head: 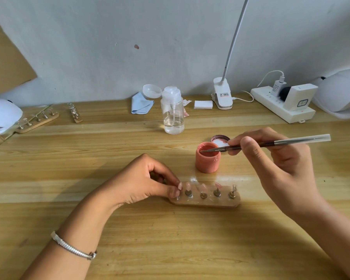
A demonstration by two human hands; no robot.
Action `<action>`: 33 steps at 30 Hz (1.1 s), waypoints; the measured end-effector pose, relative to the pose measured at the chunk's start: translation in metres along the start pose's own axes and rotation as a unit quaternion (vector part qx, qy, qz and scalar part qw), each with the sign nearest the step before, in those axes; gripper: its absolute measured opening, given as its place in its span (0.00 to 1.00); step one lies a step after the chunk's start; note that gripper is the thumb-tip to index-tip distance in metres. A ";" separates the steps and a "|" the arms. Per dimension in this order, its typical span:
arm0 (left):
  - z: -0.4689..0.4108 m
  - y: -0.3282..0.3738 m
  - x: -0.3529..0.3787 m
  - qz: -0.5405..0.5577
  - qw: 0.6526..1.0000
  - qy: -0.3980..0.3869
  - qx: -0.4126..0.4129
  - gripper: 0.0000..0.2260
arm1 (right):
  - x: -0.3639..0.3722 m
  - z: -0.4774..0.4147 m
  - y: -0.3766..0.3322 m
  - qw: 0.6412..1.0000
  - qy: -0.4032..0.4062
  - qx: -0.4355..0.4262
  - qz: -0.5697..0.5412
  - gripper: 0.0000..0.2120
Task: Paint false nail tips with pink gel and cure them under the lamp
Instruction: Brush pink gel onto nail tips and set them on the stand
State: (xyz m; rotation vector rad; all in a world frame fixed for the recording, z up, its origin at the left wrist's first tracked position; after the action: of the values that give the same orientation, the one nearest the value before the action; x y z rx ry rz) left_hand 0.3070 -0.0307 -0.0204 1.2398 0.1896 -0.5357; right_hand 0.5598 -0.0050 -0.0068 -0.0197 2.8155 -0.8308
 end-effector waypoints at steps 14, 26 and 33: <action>-0.004 -0.004 0.000 -0.004 1.000 -0.009 0.011 0.10 | -0.001 -0.002 0.000 0.999 0.030 0.013 0.034 0.09; 0.000 0.001 0.006 -0.045 0.999 0.002 0.000 0.12 | -0.003 -0.004 0.000 0.998 0.048 0.015 0.033 0.08; 0.004 0.012 0.023 -0.044 0.993 0.078 0.075 0.20 | -0.004 -0.006 0.003 0.996 0.077 0.023 0.046 0.09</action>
State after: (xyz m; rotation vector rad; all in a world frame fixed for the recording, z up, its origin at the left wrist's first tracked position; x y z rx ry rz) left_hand 0.3318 -0.0385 -0.0188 1.4261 0.3411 -0.5371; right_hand 0.5629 0.0005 -0.0027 0.1882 2.9112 -0.9123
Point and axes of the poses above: each hand's wrist, its own z-axis away from the middle knuckle, its own x-axis out of the palm, y = z × x, the point moved 1 cm from there along -z, towards the middle knuckle, and after that the axes turned 15 degrees about -x, right-handed, at the moved point
